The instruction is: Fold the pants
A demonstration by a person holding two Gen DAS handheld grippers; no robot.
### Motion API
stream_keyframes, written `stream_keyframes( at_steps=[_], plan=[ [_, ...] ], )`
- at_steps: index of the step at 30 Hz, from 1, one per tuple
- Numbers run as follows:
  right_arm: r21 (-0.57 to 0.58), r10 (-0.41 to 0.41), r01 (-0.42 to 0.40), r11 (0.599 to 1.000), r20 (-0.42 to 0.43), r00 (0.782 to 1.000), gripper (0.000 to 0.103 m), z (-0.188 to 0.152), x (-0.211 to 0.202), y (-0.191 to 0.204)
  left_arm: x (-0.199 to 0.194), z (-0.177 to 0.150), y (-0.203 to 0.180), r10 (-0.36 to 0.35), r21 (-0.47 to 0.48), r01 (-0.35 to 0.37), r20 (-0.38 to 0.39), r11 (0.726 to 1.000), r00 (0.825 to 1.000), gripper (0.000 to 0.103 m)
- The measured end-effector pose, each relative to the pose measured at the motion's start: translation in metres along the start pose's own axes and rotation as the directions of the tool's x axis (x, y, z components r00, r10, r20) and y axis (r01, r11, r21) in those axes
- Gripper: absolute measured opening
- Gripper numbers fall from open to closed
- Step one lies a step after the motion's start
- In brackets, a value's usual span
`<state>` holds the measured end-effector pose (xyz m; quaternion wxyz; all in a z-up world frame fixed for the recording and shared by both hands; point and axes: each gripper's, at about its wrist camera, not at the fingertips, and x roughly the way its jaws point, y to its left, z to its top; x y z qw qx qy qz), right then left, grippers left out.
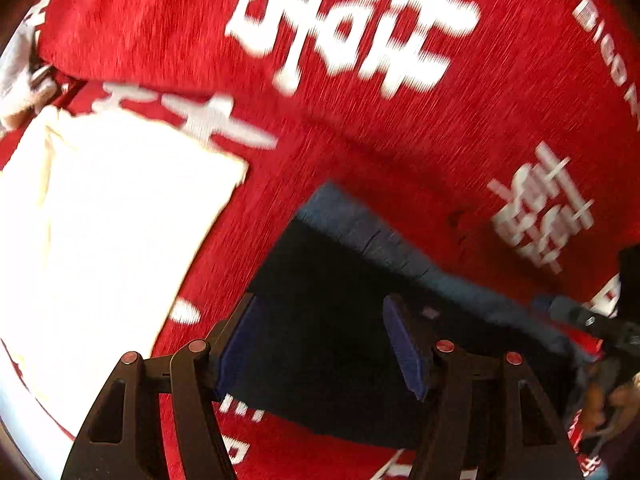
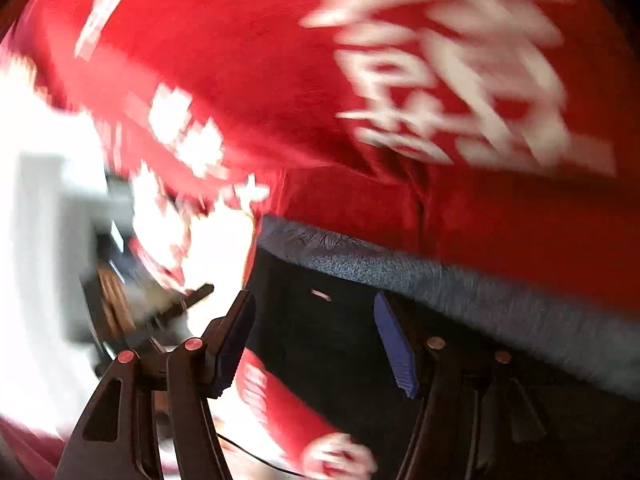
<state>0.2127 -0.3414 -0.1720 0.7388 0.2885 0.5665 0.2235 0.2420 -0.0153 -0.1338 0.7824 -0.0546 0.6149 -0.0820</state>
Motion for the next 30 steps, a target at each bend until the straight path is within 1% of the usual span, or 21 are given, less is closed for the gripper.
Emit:
stream_keyframes(
  at_steps=[2,5,6,7,9,10,11,12,13,14,16,19,21,22,24,25,26,27,29,30],
  plan=[
    [-0.078,-0.034,0.031,0.996,-0.041,0.999,0.066,0.013,0.016,0.012,0.014,-0.006,0.0,0.003,-0.005,-0.003,-0.005,1.0,1.0,0.064],
    [-0.172,-0.047,0.031,0.985,-0.089,0.995,0.066,0.04,0.054,0.026,0.034,-0.017,-0.002,0.049,0.022,-0.049,-0.008,0.999,0.999,0.064],
    [-0.19,-0.052,0.032,0.981,-0.101,0.994,0.066,0.045,0.063,0.027,0.041,-0.022,-0.002,0.061,0.03,-0.06,-0.015,0.998,0.998,0.064],
    [-0.219,-0.061,0.033,0.975,-0.122,0.991,0.066,0.053,0.079,0.029,0.046,-0.027,-0.002,0.07,0.04,-0.07,-0.01,0.997,0.997,0.064],
    [-0.26,-0.09,0.045,0.964,-0.165,0.982,0.066,0.067,0.109,0.036,0.046,-0.033,-0.003,0.076,0.062,-0.078,0.038,0.995,0.996,0.067],
    [-0.27,-0.097,0.046,0.962,-0.181,0.979,0.065,0.07,0.12,0.037,0.046,-0.034,-0.002,0.075,0.068,-0.078,0.046,0.995,0.996,0.067],
    [-0.271,-0.102,0.044,0.962,-0.205,0.973,0.055,0.07,0.131,0.038,0.045,-0.035,-0.001,0.066,0.062,-0.069,0.052,0.996,0.996,0.067],
    [-0.258,-0.112,0.046,0.965,-0.247,0.962,0.024,0.072,0.144,0.036,0.046,-0.036,-0.001,0.06,0.056,-0.063,0.052,0.996,0.997,0.067],
    [-0.235,-0.121,0.052,0.971,-0.293,0.948,0.008,0.07,0.158,0.035,0.046,-0.036,0.0,0.057,0.051,-0.059,0.049,0.997,0.997,0.067],
    [-0.229,-0.125,0.057,0.972,-0.295,0.947,0.007,0.068,0.163,0.038,0.044,-0.036,0.0,0.054,0.048,-0.056,0.046,0.997,0.997,0.067],
    [-0.259,-0.136,0.062,0.964,-0.277,0.951,0.004,0.068,0.156,0.045,0.042,-0.035,0.0,0.051,0.045,-0.053,0.04,0.998,0.998,0.067],
    [-0.319,-0.206,0.13,0.939,-0.216,0.954,0.003,0.076,0.149,0.056,0.045,-0.039,0.003,0.049,0.051,-0.052,0.051,0.997,0.998,0.068],
    [-0.332,-0.259,0.18,0.926,-0.21,0.943,0.003,0.081,0.159,0.055,0.047,-0.04,0.004,0.069,0.047,-0.072,0.06,0.996,0.996,0.08],
    [-0.343,-0.304,0.224,0.912,-0.201,0.931,0.003,0.081,0.168,0.052,0.049,-0.04,0.005,0.078,0.046,-0.08,0.058,0.996,0.995,0.081],
    [-0.317,-0.348,0.285,0.905,-0.162,0.924,0.002,0.081,0.171,0.046,0.049,-0.038,0.01,0.075,0.039,-0.077,0.049,0.996,0.996,0.082],
    [-0.243,-0.305,0.264,0.933,-0.15,0.94,0.002,0.082,0.162,0.04,0.047,-0.037,0.01,0.079,0.039,-0.08,0.037,0.996,0.996,0.082],
    [-0.19,-0.261,0.233,0.954,-0.141,0.955,0.005,0.081,0.149,0.036,0.044,-0.036,0.009,0.091,0.046,-0.093,0.027,0.995,0.995,0.082],
    [-0.165,-0.221,0.199,0.966,-0.13,0.967,0.005,0.079,0.135,0.034,0.04,-0.033,0.007,0.106,0.057,-0.107,0.028,0.993,0.994,0.082],
    [-0.159,-0.175,0.158,0.975,-0.103,0.979,0.005,0.07,0.104,0.033,0.028,-0.029,0.0,0.083,0.074,-0.088,0.059,0.993,0.995,0.082],
    [-0.155,-0.158,0.142,0.978,-0.098,0.983,0.007,0.063,0.088,0.031,0.025,-0.025,-0.004,0.069,0.081,-0.074,0.069,0.994,0.995,0.082]
  ],
)
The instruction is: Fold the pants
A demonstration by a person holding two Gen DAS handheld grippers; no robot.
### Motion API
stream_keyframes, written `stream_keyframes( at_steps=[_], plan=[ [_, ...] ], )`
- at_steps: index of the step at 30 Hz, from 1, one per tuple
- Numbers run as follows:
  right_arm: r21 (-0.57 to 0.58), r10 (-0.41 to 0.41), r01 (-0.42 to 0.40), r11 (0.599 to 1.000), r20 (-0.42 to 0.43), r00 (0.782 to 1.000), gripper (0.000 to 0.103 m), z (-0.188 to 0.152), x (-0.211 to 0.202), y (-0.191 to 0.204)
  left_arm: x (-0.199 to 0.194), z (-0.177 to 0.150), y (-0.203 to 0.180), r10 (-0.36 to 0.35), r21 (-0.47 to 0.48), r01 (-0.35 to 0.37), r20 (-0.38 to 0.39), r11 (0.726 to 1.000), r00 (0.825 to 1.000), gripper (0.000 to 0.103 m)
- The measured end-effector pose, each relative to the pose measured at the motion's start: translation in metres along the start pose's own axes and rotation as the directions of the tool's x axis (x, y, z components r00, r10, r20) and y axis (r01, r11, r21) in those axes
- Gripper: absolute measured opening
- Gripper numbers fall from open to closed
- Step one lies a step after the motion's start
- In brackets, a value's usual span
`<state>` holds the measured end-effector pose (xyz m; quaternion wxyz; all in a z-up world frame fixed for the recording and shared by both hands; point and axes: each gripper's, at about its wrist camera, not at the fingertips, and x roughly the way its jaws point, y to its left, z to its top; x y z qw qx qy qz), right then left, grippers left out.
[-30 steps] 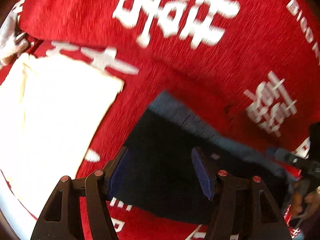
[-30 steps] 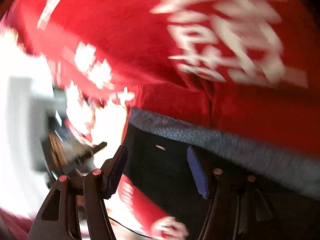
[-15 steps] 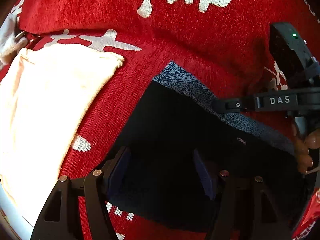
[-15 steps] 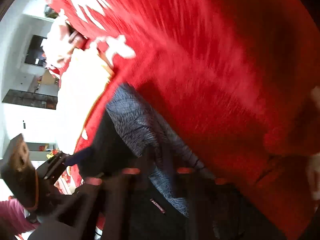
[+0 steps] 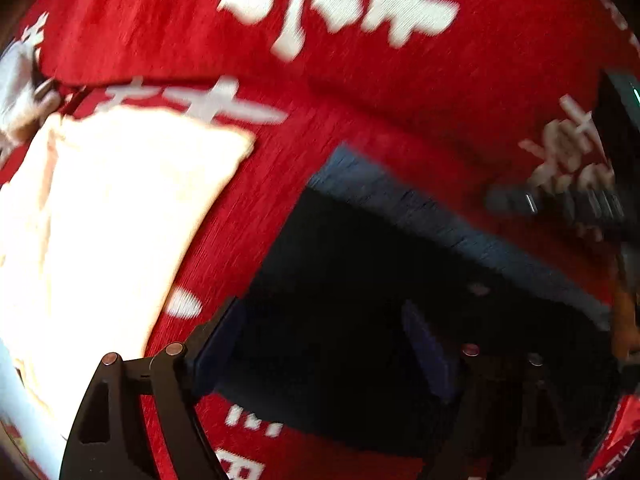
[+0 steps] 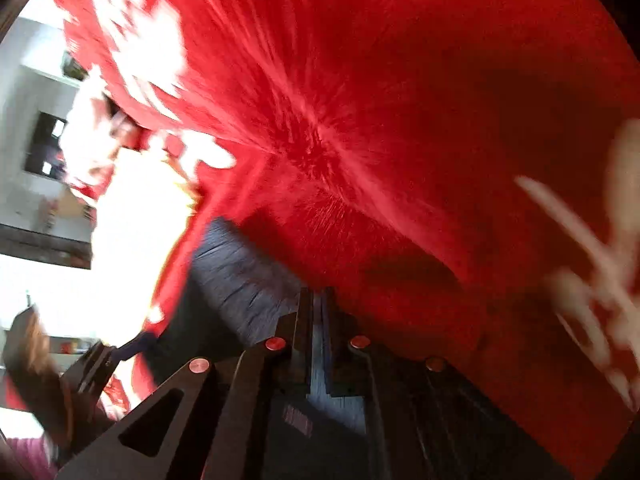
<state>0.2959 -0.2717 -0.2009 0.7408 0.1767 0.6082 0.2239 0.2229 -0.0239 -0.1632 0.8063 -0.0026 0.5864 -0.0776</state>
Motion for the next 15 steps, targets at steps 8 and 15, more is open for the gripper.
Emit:
stream_keyframes(
  at_steps=[8,15],
  plan=[
    [0.076,-0.126,0.134,0.988,-0.107,0.986,0.027,-0.066,-0.011,-0.042,0.046,0.009,-0.045,0.091,0.098,-0.091,0.001,0.991,0.996,0.084],
    [0.402,-0.216,0.175,0.899,0.057,0.975,0.024,-0.07,-0.074,-0.136,0.043,0.019,-0.023,0.093,0.013,-0.092,-0.043,0.996,0.995,0.087]
  ],
)
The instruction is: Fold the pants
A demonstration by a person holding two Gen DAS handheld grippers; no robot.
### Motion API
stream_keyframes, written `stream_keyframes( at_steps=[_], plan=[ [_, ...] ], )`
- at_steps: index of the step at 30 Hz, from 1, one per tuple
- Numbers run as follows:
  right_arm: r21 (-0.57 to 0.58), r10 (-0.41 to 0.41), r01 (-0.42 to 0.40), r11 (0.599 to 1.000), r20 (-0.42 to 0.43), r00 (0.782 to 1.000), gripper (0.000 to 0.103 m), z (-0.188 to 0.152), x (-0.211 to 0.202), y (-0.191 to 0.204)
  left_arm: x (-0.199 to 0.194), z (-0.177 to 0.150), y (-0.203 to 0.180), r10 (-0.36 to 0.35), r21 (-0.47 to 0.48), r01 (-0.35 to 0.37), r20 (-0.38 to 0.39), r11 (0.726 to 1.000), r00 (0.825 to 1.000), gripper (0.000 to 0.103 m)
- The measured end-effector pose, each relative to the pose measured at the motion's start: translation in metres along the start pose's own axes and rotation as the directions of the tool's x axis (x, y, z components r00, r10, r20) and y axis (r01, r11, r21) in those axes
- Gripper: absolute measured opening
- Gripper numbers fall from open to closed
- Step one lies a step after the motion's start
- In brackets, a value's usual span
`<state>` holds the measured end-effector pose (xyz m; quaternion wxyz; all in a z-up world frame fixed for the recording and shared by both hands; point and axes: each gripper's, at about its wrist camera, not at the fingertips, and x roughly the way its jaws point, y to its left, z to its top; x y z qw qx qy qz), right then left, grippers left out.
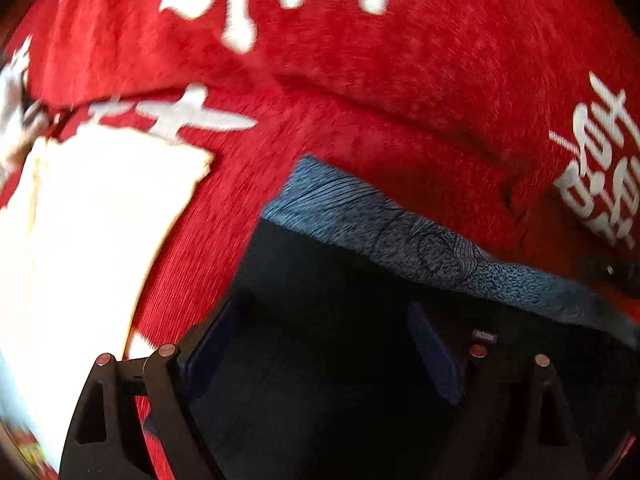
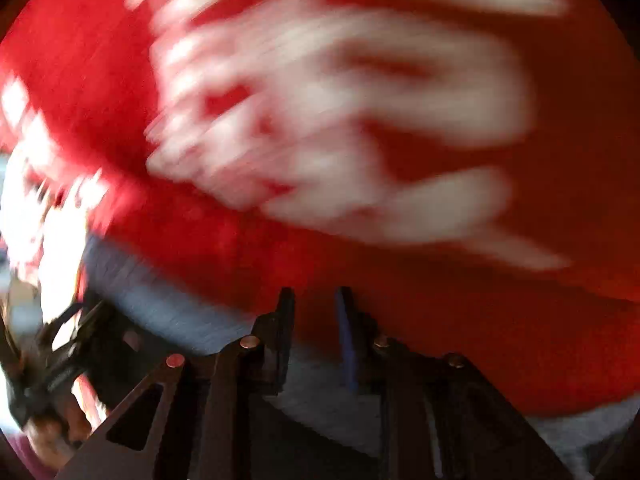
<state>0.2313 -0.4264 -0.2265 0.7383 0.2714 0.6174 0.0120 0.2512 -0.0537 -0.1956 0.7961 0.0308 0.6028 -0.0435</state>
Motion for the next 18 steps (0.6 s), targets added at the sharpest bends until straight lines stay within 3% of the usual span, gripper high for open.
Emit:
stream_keyframes(
  at_steps=[1,4,9,18],
  plan=[
    [0.024,0.043,-0.043,0.999,0.002,0.999,0.024,-0.003,-0.011,-0.008,-0.005,-0.002,0.001,0.024,-0.007,-0.024,0.001,1.0,1.0,0.087],
    [-0.028,0.072,-0.072,0.997,0.007,0.997,0.031,-0.026,-0.043,-0.013,-0.026,-0.02,-0.004,0.066,0.029,-0.067,0.012,0.997,0.998,0.087],
    [-0.042,0.138,-0.138,0.99,0.012,0.99,0.048,-0.091,-0.079,-0.023,-0.047,-0.064,-0.026,0.091,0.098,-0.087,-0.041,0.991,0.995,0.087],
    [0.064,0.161,-0.156,0.986,-0.07,0.985,0.048,-0.212,-0.075,-0.029,-0.063,-0.117,-0.06,0.053,0.201,-0.022,-0.152,0.979,0.987,0.087]
  ],
)
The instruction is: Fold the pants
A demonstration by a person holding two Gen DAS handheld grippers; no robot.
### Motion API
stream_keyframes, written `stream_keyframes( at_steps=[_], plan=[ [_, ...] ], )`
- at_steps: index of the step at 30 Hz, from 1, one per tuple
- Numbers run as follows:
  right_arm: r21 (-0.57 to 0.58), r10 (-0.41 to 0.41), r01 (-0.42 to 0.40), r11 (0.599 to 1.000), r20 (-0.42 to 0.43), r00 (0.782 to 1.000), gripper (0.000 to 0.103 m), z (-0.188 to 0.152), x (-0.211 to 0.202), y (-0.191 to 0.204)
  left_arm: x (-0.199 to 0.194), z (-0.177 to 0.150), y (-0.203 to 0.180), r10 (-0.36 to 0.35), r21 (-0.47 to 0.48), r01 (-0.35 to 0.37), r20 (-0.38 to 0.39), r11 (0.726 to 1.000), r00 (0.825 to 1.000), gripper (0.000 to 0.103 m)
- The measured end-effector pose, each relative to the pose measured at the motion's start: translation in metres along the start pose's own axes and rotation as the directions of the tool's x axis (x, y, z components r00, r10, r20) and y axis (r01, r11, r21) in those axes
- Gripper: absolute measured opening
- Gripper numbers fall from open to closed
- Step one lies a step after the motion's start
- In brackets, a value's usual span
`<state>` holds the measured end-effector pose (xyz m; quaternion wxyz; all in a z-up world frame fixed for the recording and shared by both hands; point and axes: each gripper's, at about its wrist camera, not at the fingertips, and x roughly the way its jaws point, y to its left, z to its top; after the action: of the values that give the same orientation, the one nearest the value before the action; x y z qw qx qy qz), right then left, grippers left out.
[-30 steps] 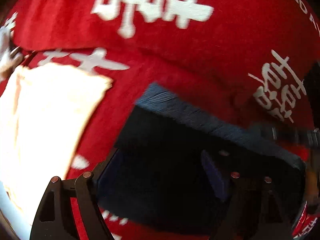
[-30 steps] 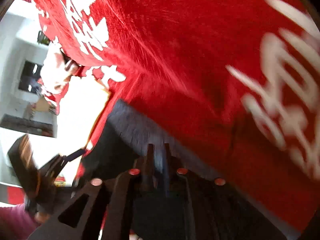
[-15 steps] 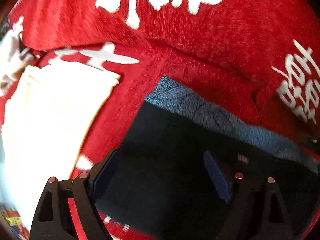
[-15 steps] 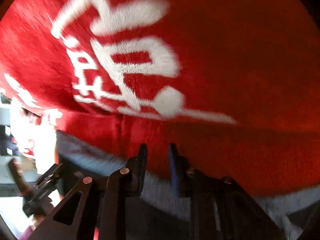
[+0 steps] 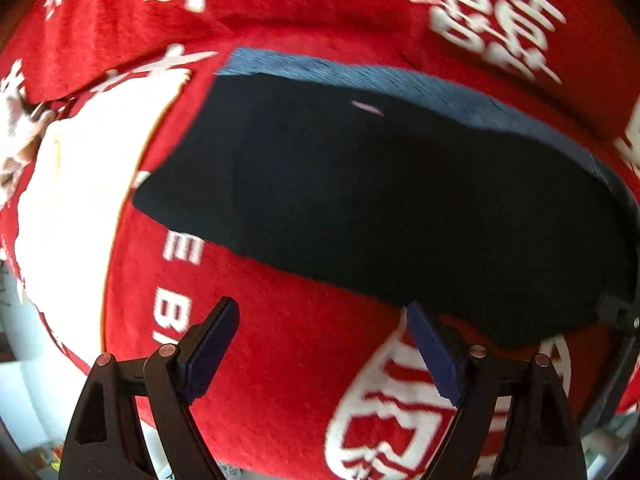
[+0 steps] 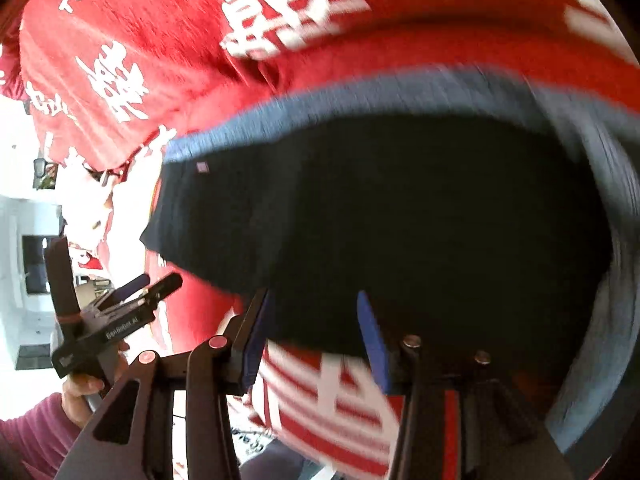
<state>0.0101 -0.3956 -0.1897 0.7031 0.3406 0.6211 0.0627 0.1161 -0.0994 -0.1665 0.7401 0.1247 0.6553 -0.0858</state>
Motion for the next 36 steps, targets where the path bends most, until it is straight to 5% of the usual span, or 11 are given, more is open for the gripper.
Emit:
stream_keyframes(
  at_steps=[6,13,24,33,36],
  plan=[
    [0.092,-0.023,0.018,0.996,0.055,0.998,0.048,-0.056,-0.016,-0.017,-0.006,-0.01,-0.036,-0.075,0.085,0.073,0.017,0.994,0.997,0.087],
    [0.317,-0.005,-0.057,0.947,0.193,0.981,0.048,-0.143,-0.04,-0.066,-0.031,-0.034,-0.076,-0.183,0.165,0.175,0.031,0.971,0.983,0.087],
    [0.579,0.043,-0.334,0.744,0.456,0.889,0.048,-0.267,-0.043,-0.162,-0.045,-0.053,-0.127,-0.245,0.319,0.221,0.038,0.922,0.969,0.087],
    [0.494,0.174,-0.502,0.71,0.568,0.805,0.051,-0.267,-0.027,-0.193,-0.026,-0.06,-0.178,-0.231,0.359,0.208,0.02,0.91,0.973,0.087],
    [0.473,0.253,-0.579,0.664,0.587,0.769,0.051,-0.263,-0.023,-0.202,-0.025,-0.057,-0.195,-0.224,0.356,0.203,0.017,0.912,0.975,0.087]
  ],
)
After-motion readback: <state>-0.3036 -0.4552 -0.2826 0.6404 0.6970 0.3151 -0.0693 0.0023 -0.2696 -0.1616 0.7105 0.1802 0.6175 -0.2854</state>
